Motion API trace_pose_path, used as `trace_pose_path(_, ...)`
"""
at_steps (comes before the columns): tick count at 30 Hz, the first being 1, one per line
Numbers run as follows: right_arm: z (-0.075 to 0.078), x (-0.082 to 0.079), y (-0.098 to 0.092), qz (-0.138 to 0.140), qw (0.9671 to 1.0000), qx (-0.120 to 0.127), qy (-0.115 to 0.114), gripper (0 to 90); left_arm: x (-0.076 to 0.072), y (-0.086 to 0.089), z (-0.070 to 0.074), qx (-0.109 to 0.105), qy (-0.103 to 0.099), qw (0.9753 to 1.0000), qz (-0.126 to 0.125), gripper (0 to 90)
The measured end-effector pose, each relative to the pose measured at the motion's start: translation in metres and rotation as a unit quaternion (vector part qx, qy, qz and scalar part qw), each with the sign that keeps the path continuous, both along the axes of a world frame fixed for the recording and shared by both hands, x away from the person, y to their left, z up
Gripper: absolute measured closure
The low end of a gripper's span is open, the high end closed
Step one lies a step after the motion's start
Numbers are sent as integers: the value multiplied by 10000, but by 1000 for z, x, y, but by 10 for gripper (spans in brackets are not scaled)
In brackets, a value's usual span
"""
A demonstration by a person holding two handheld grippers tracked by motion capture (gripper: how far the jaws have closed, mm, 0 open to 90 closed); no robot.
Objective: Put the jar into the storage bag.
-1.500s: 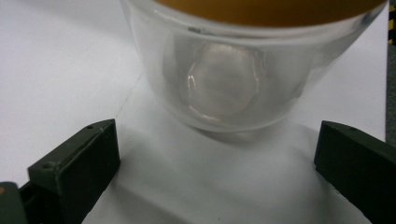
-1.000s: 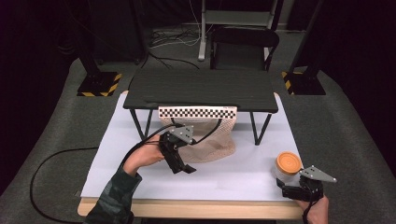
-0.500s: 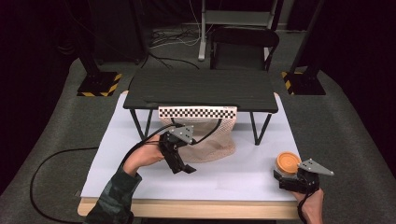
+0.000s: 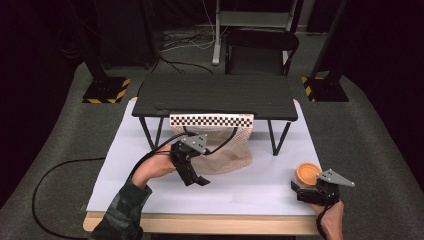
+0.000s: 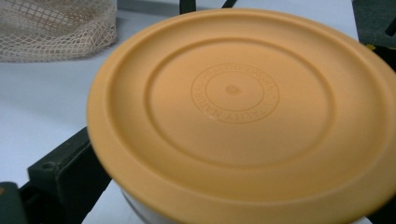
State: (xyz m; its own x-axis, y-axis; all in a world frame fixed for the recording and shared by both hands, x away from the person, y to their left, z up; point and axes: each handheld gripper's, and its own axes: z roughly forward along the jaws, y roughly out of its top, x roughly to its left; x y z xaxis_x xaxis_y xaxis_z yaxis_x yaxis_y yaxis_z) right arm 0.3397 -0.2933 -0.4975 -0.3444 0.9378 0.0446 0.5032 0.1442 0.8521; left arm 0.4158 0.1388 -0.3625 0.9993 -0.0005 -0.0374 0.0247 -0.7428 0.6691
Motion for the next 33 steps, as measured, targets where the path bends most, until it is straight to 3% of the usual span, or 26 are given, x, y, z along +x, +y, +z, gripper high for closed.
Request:
trace_pose_path(5,-1,1,2,-1,10000,-3,-34,0,0,0,-1,-15,14,10000,1,0)
trace_pose_path(9,-1,-1,-1,-111,9999,-11,-76,81,2,-2,-3,43,8,10000,50,0)
trace_pose_path(19,4,-2,2,-197,9997,-135,-33,94,-3,2,3,-47,24,10000,-2,0)
trace_pose_path(26,23,-9,11,-38,9991,-232,-353,95,-6,-1,2,65,-89,9999,49,0)
trace_pose_path(29,32,-11,15,22,9988,-191,-451,96,-5,3,6,-73,-1,10000,-45,0)
trace_pose_path(33,39,-12,20,163,9983,-199,-531,96,-7,2,6,-18,-75,10000,-37,0)
